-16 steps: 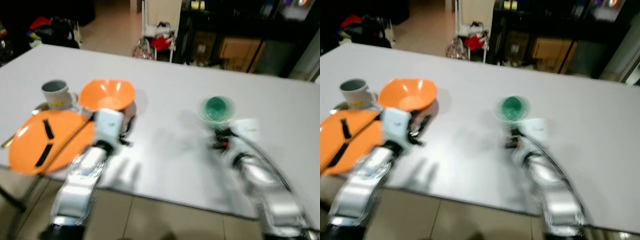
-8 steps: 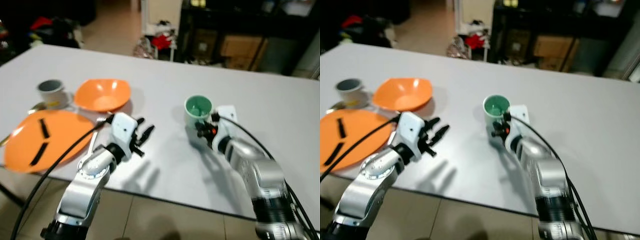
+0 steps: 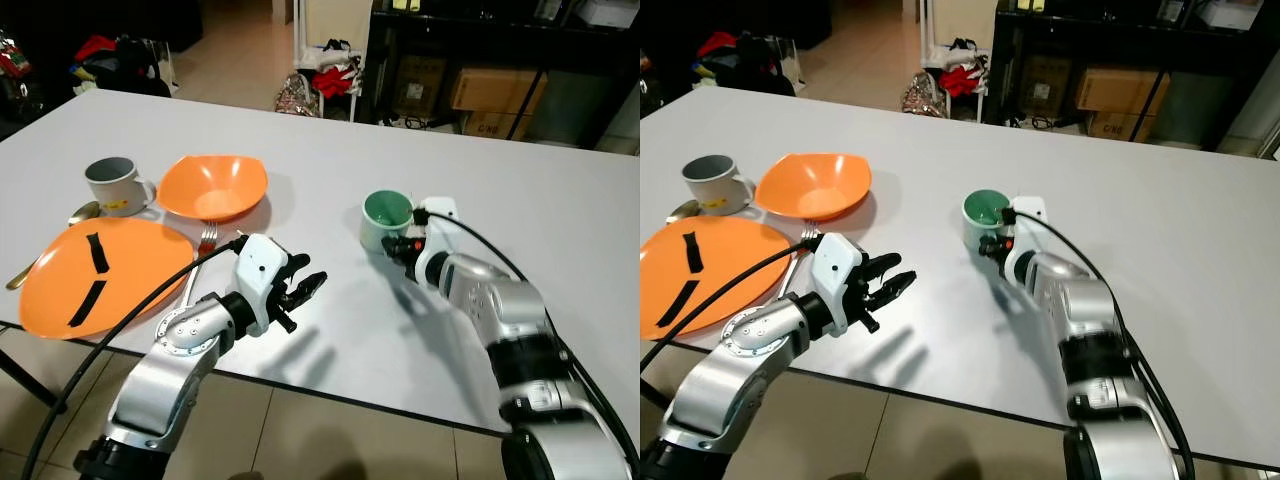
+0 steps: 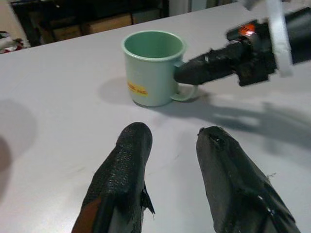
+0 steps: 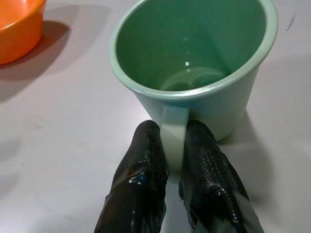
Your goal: Setting the table
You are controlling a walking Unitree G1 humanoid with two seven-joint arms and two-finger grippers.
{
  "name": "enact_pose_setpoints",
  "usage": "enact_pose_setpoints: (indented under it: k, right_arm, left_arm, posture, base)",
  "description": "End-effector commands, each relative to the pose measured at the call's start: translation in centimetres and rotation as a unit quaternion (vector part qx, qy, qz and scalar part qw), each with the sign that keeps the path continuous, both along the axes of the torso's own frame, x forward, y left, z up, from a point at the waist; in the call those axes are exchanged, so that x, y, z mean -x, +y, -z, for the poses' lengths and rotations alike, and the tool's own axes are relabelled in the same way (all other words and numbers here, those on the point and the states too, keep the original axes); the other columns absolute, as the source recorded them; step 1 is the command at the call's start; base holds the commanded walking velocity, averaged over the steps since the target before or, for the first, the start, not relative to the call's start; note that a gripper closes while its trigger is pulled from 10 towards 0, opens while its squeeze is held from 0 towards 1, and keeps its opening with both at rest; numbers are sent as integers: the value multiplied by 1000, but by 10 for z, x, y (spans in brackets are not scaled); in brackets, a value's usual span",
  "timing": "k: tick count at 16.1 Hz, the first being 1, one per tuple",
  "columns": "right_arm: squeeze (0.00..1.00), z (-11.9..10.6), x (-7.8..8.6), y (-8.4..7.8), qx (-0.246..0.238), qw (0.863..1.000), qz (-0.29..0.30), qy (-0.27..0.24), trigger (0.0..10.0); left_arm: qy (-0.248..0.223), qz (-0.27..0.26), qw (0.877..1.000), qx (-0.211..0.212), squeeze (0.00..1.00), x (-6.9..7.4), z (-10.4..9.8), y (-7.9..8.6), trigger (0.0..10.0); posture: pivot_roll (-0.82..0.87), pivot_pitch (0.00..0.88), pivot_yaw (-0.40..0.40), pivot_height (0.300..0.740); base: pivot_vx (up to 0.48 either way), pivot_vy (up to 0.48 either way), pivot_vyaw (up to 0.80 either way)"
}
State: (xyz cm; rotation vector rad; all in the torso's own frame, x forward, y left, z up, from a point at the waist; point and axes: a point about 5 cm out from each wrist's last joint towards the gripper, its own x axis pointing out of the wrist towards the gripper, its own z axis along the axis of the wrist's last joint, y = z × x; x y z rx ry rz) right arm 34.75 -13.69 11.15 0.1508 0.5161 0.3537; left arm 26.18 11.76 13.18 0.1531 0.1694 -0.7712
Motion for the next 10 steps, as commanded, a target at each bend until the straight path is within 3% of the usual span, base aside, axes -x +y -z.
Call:
enact_pose_setpoints:
  k: [1, 4, 5, 6, 7, 10]
  right_arm:
    - [0, -1, -2, -3, -5, 1000, 4, 2, 10000]
    - [4, 1, -4, -3, -6, 1000, 7, 15, 10000]
    - [247, -1, -4, -3, -12, 1000, 6, 16, 10000]
    - [659, -3, -4, -3, -17, 1000, 5, 16, 10000]
    - [976, -7, -4, -3, -21, 1000, 5, 14, 10000]
    - [1000, -20, -3, -4, -34, 999, 2, 7, 10000]
  left_arm:
    - [-6, 15, 1000, 1, 0, 0, -6, -4, 10000]
    - [-4, 19, 1000, 0, 0, 0, -7, -4, 10000]
    - [-3, 20, 1000, -1, 0, 0, -7, -4, 10000]
    - [-3, 21, 1000, -1, 0, 0, -7, -4, 10000]
    - [-3, 21, 1000, -1, 0, 0, -7, -4, 10000]
    - [-6, 21, 1000, -1, 0, -1, -8, -3, 10000]
  posture:
    - [77, 0, 4, 740]
    - [78, 0, 4, 740]
    - [78, 0, 4, 740]
    - [75, 0, 5, 740]
    - [75, 0, 5, 740]
    - [75, 0, 3, 740]
  base:
    - [0, 0, 0]
    - [0, 0, 0]
    - [0, 0, 0]
    - [0, 0, 0]
    - [0, 0, 0]
    - [0, 0, 0]
